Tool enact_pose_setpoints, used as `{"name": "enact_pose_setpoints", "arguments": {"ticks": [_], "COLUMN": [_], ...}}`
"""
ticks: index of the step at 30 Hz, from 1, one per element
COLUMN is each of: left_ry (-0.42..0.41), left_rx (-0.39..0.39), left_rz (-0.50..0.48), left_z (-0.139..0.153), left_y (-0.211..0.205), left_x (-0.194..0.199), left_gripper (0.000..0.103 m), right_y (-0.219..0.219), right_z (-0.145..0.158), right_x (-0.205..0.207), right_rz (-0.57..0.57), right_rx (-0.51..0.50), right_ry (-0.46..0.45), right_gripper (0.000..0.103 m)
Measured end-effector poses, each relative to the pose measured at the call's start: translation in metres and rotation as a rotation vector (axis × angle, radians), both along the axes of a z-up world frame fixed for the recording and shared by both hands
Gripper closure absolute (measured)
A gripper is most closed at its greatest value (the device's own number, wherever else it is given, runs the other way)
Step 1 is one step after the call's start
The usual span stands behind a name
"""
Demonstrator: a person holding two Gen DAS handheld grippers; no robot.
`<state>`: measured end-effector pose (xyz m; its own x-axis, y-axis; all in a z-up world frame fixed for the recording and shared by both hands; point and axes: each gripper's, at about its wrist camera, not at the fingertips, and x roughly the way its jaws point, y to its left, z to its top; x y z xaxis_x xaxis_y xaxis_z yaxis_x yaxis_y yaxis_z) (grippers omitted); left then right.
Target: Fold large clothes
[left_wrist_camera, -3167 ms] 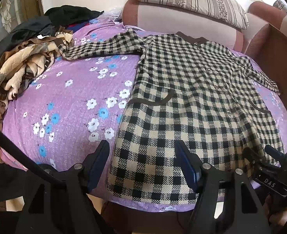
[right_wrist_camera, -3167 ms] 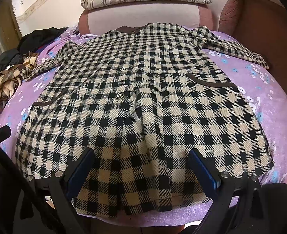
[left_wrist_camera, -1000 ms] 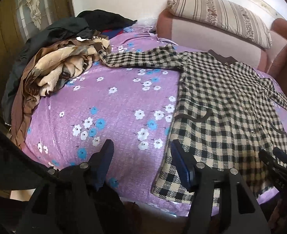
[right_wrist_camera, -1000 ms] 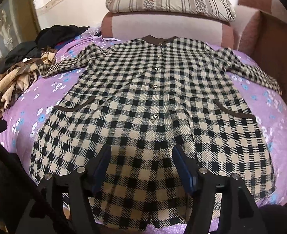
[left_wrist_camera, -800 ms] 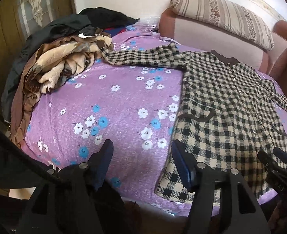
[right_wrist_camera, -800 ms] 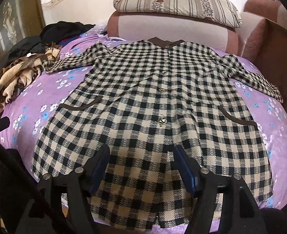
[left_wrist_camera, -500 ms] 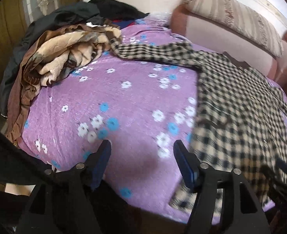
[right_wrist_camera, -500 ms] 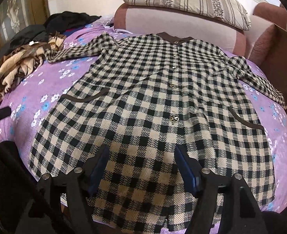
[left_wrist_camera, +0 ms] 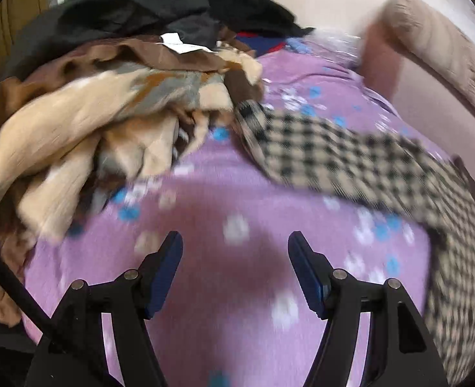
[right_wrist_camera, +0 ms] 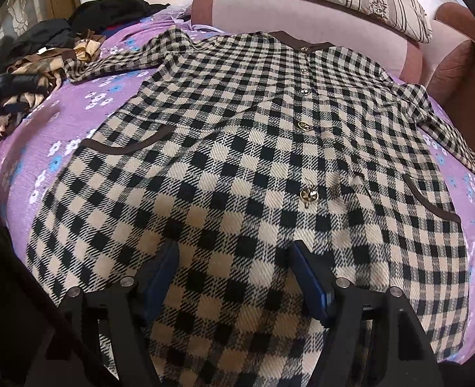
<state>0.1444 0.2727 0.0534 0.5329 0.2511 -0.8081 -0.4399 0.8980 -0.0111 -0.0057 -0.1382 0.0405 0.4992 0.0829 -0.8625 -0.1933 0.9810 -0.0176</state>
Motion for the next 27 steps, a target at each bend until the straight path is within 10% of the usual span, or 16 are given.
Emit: {"name": "enact_pose_setpoints", "arguments": {"ticks": [12, 14, 16, 27], "left_ry": [0.040, 0.072, 0.057, -0.208], "left_rx": [-0.108, -0.103, -0.181, -0.204], "left_rz": [0.072, 0.107, 0.092, -0.009], "left_z": [-0.032, -0.036, -0.027, 0.074], "left_y": [0.055, 0.062, 0.064, 0.059], "left_x": [0.120, 0.130, 0.133, 0.110], "left_gripper": [0.037, 0.079, 0.101, 0.101], "right_y": [0.011, 0.014, 0.018, 0.056], "right_z": [0.000, 0.000, -0.001, 0.024], "right_x": [0.023, 0.028, 0.035, 0.115], "right_rz": [0.033, 0.041, 0.048, 0.114], "right_rx": [-0.031, -0.035, -0.041, -0.058], "right_ry": [-0.014, -0.013, -0.011, -0.098], "right_gripper": [0.024, 0.024, 0.024, 0.024]}}
